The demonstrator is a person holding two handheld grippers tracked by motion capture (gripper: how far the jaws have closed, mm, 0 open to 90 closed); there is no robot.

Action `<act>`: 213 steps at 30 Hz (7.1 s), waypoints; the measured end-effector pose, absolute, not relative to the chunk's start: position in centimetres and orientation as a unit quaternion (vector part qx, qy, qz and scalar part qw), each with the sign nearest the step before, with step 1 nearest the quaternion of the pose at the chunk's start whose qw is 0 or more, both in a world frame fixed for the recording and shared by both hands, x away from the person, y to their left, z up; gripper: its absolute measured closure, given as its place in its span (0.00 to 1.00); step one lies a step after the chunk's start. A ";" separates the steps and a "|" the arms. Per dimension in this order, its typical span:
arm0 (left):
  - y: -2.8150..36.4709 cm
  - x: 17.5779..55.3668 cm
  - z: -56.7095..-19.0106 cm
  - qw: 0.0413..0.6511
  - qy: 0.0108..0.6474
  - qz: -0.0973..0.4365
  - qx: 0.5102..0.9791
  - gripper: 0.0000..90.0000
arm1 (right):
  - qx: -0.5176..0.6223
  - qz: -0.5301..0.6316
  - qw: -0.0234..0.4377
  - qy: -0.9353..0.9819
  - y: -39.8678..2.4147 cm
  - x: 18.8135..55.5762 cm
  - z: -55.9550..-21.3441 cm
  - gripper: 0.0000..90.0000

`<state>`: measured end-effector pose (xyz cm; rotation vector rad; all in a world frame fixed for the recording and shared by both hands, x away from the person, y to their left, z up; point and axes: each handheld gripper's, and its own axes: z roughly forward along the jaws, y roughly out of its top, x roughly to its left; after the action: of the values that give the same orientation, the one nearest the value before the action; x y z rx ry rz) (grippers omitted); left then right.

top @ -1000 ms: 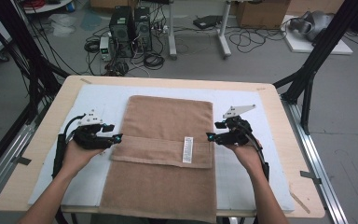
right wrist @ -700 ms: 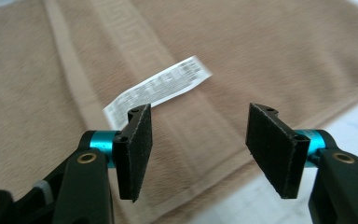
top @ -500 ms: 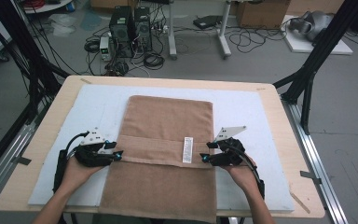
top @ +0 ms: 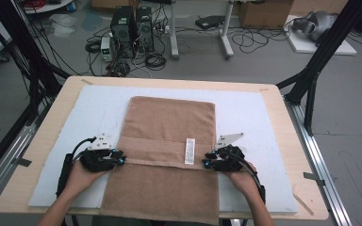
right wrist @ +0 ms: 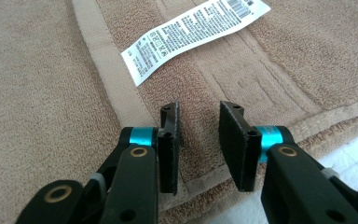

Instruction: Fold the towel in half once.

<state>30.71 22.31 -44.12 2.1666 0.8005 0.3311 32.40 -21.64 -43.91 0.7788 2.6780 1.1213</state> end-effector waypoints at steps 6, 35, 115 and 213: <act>22.2 30.9 -44.1 0.395 0.319 0.127 0.852 0.92 | 0.260 0.368 0.062 0.890 -21.7 32.7 -43.8 0.89; 23.7 28.6 -40.6 0.457 0.315 0.128 0.822 0.95 | 0.234 0.418 0.066 0.875 -22.7 31.5 -39.2 0.95; 20.9 46.1 -44.4 0.408 0.455 0.141 0.779 0.72 | 0.379 0.351 0.079 0.852 -23.6 46.9 -43.6 0.68; 23.5 24.4 -44.3 0.409 0.283 0.109 0.861 0.75 | 0.191 0.378 0.038 0.905 -21.6 26.2 -43.4 0.71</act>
<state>24.37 23.51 -44.34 2.1677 0.7123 0.2748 26.20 -21.58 -43.36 0.5861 2.7763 1.1611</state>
